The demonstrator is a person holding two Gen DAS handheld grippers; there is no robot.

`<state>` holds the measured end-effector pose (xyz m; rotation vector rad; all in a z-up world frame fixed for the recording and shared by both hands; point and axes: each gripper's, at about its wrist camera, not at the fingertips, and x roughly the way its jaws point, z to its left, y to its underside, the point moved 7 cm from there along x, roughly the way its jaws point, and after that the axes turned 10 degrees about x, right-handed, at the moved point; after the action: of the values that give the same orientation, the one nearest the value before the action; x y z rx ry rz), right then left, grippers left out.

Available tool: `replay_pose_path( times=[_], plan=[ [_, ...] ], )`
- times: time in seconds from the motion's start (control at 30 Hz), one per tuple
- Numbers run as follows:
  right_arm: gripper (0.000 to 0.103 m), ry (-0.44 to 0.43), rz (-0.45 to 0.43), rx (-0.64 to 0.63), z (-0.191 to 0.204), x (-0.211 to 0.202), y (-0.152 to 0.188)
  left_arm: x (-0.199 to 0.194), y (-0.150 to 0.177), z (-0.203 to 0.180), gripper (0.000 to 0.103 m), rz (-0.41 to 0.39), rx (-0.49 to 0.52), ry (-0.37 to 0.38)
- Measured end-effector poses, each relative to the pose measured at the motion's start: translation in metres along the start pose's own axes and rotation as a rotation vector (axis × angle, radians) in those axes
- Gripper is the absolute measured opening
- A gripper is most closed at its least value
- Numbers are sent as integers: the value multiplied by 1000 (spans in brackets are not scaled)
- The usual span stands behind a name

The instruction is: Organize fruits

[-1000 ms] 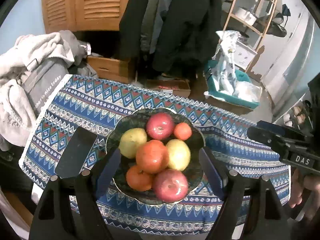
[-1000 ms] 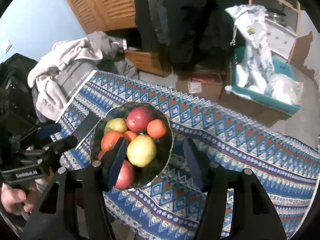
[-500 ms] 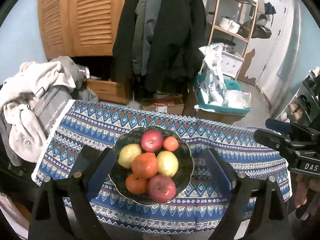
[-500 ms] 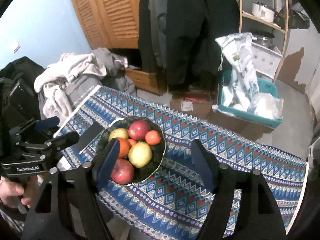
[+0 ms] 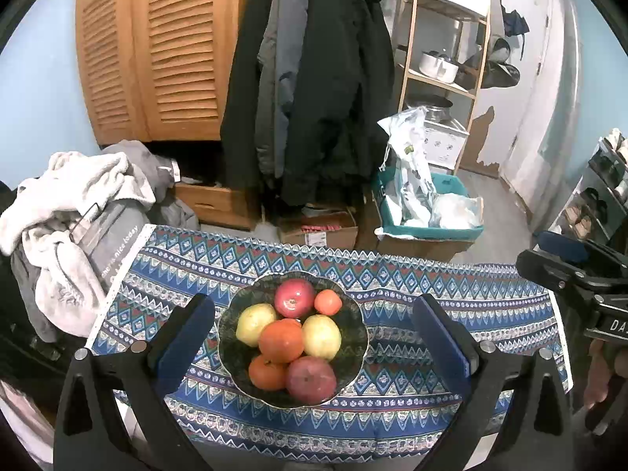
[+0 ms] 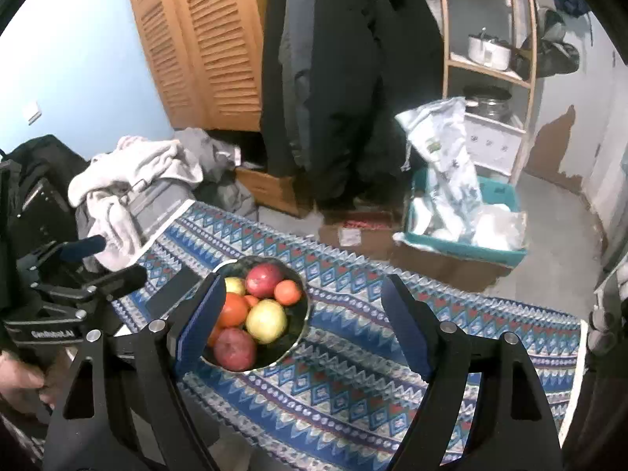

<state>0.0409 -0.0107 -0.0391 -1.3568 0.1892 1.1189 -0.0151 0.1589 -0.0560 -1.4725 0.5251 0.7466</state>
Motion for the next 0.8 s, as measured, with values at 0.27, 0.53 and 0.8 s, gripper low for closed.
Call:
replay_pose_path(
  times=[0.27, 0.53, 0.8],
  plan=[
    [80, 54, -22, -4, -20, -3, 4, -6, -5, -2, 102, -32, 5, -23],
    [81, 60, -27, 14, -28, -8, 7, -8, -7, -13, 102, -30, 29, -22],
    [81, 58, -37, 24, -33, -14, 6, -12, -9, -19, 102, -38, 45, -47]
  ],
)
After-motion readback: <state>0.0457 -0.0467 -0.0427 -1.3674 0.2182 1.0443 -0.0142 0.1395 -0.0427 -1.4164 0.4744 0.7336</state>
